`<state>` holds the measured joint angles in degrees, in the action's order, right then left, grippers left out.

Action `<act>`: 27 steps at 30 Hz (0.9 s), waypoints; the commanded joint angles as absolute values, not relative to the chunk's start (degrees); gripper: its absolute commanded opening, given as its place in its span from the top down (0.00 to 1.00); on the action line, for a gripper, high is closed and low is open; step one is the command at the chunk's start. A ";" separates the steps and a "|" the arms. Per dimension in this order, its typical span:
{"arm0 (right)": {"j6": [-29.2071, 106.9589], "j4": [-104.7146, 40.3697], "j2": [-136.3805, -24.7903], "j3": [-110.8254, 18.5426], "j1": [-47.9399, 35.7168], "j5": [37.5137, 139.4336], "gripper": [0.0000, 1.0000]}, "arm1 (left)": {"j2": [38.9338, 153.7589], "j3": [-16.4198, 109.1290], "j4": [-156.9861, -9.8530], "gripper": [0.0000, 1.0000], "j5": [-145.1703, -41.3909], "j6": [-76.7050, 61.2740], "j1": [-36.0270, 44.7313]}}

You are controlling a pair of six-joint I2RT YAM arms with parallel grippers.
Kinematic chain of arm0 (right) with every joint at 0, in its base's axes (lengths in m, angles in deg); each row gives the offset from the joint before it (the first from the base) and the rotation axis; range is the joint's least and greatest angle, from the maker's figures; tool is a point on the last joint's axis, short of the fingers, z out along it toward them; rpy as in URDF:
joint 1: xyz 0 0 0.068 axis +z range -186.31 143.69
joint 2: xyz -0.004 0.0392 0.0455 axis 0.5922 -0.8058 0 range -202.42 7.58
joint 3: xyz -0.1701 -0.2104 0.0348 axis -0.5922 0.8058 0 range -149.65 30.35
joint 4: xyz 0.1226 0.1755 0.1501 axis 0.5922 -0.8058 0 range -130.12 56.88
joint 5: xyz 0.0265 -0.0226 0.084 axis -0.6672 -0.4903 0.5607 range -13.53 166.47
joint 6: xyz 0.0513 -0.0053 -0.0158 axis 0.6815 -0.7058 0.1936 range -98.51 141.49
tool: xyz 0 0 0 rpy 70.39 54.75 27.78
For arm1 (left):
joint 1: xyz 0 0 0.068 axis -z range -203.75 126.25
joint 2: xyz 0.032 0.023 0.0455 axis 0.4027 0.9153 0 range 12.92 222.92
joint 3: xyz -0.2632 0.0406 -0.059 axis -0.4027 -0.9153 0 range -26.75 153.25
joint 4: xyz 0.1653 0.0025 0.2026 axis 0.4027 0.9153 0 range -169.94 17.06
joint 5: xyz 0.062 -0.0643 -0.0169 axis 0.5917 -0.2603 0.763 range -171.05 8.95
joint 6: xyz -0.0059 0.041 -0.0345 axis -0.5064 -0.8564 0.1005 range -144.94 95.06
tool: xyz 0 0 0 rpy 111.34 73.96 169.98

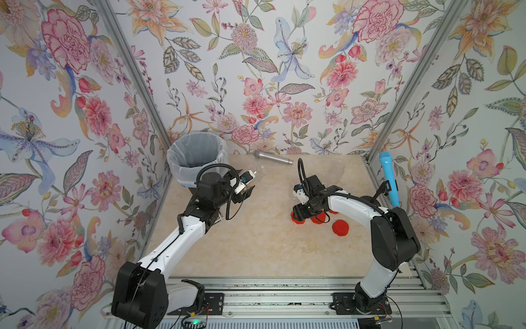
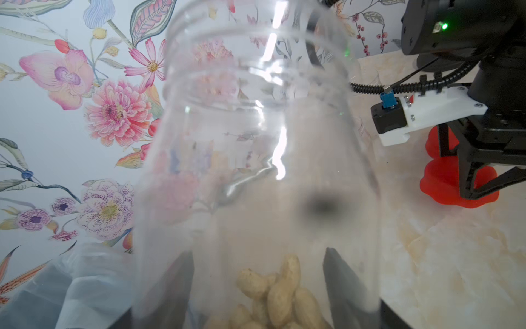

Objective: Empty moldy peanuts from jars
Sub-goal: Place the lid at the center of the board.

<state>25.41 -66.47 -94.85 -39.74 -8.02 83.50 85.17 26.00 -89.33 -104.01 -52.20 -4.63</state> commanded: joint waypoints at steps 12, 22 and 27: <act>30.49 -65.79 -100.00 -42.29 -7.66 77.26 0.31 | 85.99 41.27 -72.58 0.71 -88.98 -63.70 -9.45; 29.47 -65.85 -97.82 -41.99 -7.39 78.31 0.14 | 87.10 46.10 -67.64 0.71 -84.49 -66.40 -13.09; 30.10 -65.82 -93.12 -41.72 -7.22 78.12 0.11 | 87.87 49.24 -65.38 0.71 -84.05 -66.42 -15.43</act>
